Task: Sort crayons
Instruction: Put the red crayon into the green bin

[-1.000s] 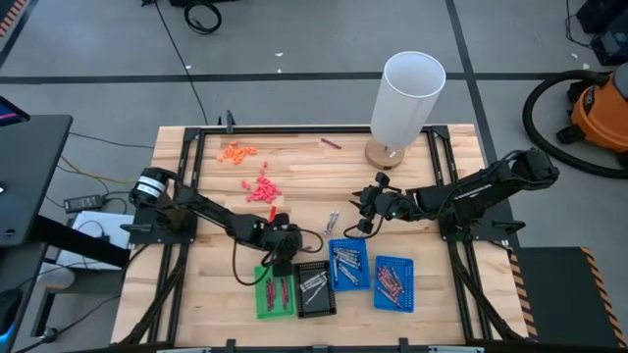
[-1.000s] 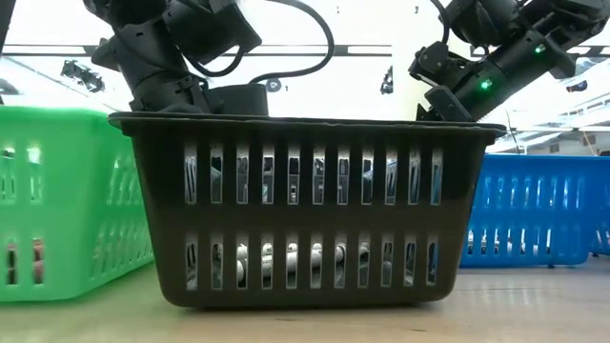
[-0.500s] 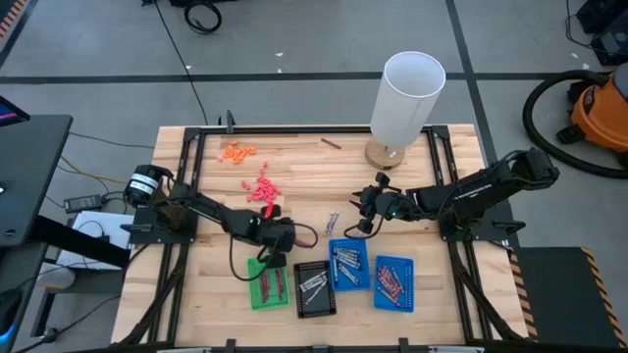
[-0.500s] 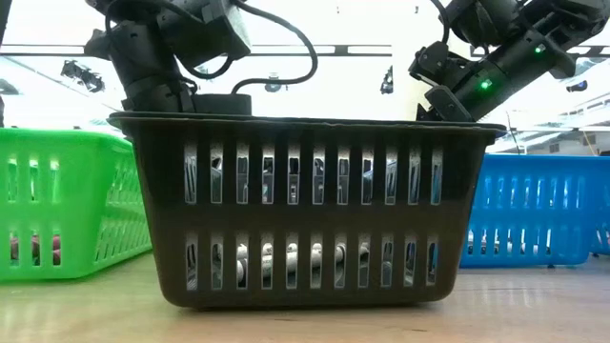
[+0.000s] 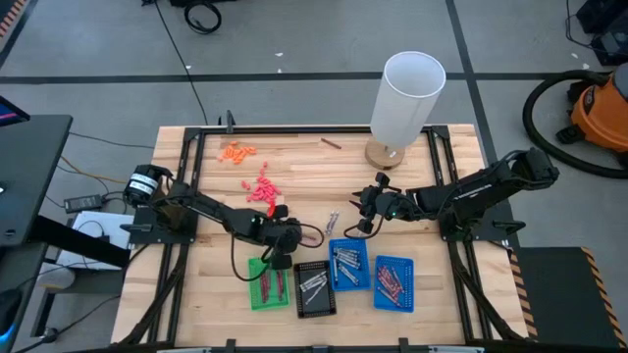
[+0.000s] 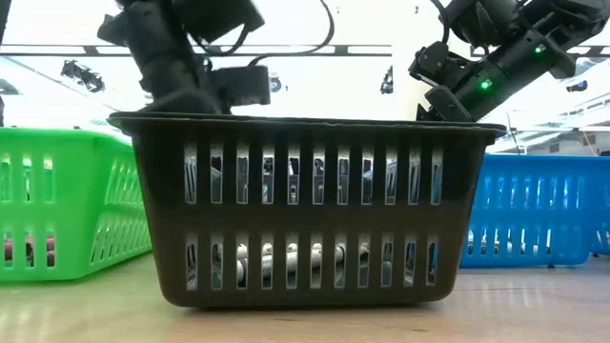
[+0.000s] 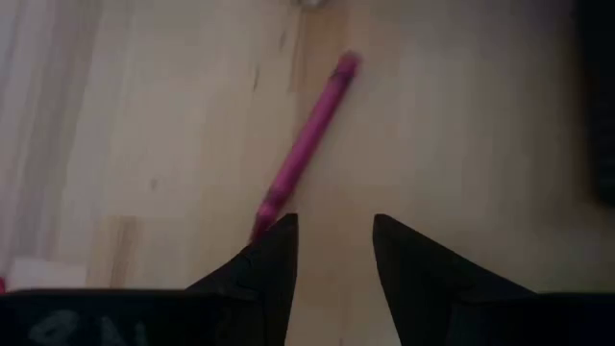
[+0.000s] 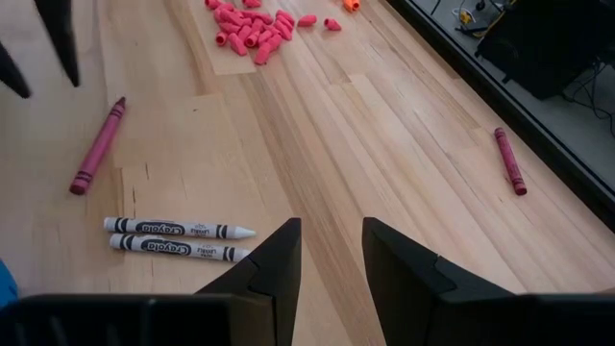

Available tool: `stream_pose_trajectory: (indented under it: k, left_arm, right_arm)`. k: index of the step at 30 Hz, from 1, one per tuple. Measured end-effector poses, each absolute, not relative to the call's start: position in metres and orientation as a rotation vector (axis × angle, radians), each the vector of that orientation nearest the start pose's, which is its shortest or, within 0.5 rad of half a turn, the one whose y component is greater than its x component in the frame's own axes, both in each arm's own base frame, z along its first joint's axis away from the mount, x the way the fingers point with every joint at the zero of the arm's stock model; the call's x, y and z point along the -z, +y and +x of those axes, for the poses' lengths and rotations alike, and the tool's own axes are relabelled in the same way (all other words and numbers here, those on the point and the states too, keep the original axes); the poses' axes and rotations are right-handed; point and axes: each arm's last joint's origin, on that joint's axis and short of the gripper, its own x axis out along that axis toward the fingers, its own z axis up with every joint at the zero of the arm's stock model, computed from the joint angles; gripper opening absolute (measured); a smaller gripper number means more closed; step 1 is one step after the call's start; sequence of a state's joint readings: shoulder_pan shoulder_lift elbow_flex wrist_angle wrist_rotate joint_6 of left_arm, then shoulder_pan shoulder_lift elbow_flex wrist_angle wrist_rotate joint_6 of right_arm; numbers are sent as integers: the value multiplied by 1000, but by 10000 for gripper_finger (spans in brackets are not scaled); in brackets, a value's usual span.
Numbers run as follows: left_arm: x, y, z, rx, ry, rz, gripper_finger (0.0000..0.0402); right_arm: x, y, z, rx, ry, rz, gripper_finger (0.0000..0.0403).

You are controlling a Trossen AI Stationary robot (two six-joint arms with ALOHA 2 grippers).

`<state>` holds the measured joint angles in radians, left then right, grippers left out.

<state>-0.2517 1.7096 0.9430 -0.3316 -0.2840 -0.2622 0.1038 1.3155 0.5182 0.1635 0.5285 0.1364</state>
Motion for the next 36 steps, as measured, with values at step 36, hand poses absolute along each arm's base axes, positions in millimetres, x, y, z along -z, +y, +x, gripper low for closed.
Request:
stream_pose_trajectory:
  k: [36]
  left_arm:
    - [-120,-7,362,73,991,59,148]
  right_arm:
    - [-173,12,244,413,552,-59,121]
